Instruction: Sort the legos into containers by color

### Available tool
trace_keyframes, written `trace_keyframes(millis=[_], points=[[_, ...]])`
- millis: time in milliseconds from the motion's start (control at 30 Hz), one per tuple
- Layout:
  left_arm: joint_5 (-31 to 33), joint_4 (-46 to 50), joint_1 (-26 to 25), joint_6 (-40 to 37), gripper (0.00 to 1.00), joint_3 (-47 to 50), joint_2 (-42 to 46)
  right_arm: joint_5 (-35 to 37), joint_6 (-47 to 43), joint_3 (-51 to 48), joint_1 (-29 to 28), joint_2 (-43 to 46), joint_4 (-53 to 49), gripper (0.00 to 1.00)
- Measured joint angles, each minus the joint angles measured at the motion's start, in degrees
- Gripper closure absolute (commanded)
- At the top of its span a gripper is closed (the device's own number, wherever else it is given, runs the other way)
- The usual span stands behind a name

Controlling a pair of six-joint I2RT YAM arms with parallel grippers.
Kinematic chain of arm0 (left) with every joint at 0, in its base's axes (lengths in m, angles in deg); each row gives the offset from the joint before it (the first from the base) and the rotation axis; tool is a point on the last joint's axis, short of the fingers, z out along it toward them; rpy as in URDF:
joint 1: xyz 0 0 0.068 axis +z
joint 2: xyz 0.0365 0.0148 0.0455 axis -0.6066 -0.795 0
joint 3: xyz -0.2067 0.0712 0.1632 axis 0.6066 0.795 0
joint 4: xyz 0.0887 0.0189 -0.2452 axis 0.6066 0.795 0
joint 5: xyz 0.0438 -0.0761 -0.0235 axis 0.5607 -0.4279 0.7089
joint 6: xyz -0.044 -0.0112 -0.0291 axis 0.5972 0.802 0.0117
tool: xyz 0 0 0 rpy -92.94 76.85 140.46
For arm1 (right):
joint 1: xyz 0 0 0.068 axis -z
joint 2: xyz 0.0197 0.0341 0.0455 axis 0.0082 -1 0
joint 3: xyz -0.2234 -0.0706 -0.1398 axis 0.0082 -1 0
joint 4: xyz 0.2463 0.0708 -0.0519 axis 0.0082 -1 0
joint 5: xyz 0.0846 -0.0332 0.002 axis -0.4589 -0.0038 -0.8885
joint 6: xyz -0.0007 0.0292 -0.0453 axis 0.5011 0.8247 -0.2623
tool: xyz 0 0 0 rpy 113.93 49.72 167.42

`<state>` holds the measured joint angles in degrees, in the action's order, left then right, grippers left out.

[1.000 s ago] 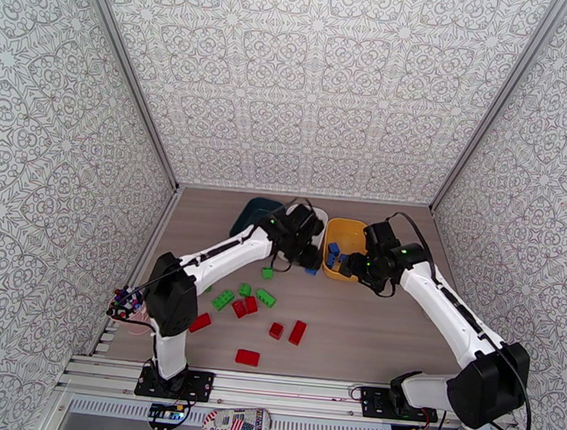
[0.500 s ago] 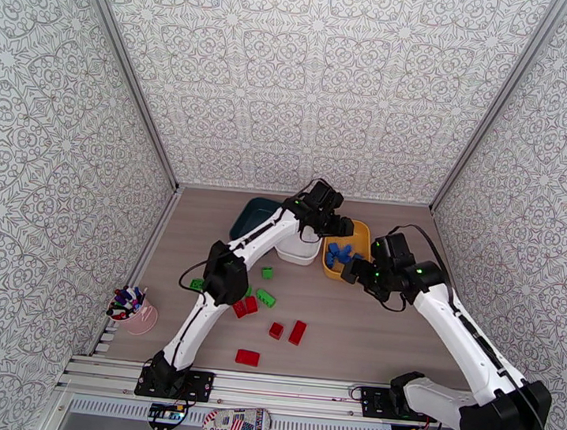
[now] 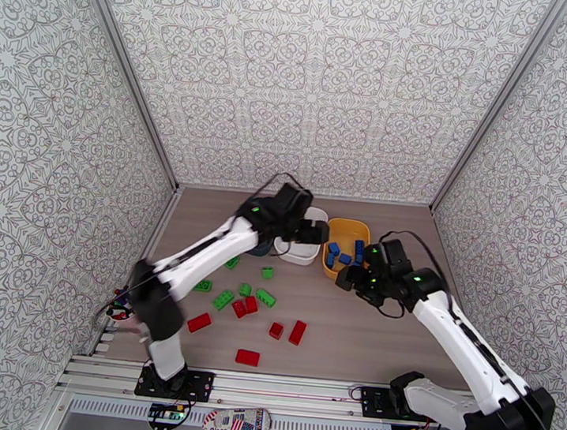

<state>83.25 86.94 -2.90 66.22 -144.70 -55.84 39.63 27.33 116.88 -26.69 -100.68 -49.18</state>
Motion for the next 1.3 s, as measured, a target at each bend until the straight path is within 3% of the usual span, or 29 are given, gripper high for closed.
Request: trace_keyframes(millis=[200,400,533,900,1133,1300], points=[[5.7,-0.7,2.27,2.05,0.01,18.84,18.78,3.37,4.09,0.5,-8.76,-7.69,0.98,0.24],[5.44,1.57,10.88,5.09,0.01,30.21,31.36,7.21,12.61,1.95,-17.51,-13.66,1.42,0.26],[4.02,3.06,12.44,7.13,0.01,34.97,37.83,8.9,17.7,2.84,-21.86,-17.0,1.4,0.28],[-1.95,6.58,14.38,9.27,0.01,43.52,42.03,11.96,27.26,4.44,-30.05,-24.04,0.74,0.33],[-4.02,8.63,16.11,9.55,0.01,44.46,46.62,11.91,29.49,5.44,-30.75,-29.22,0.96,0.34],[-5.62,9.03,16.33,10.84,0.02,48.46,50.75,11.85,30.21,5.97,-30.75,-31.71,1.95,0.4]])
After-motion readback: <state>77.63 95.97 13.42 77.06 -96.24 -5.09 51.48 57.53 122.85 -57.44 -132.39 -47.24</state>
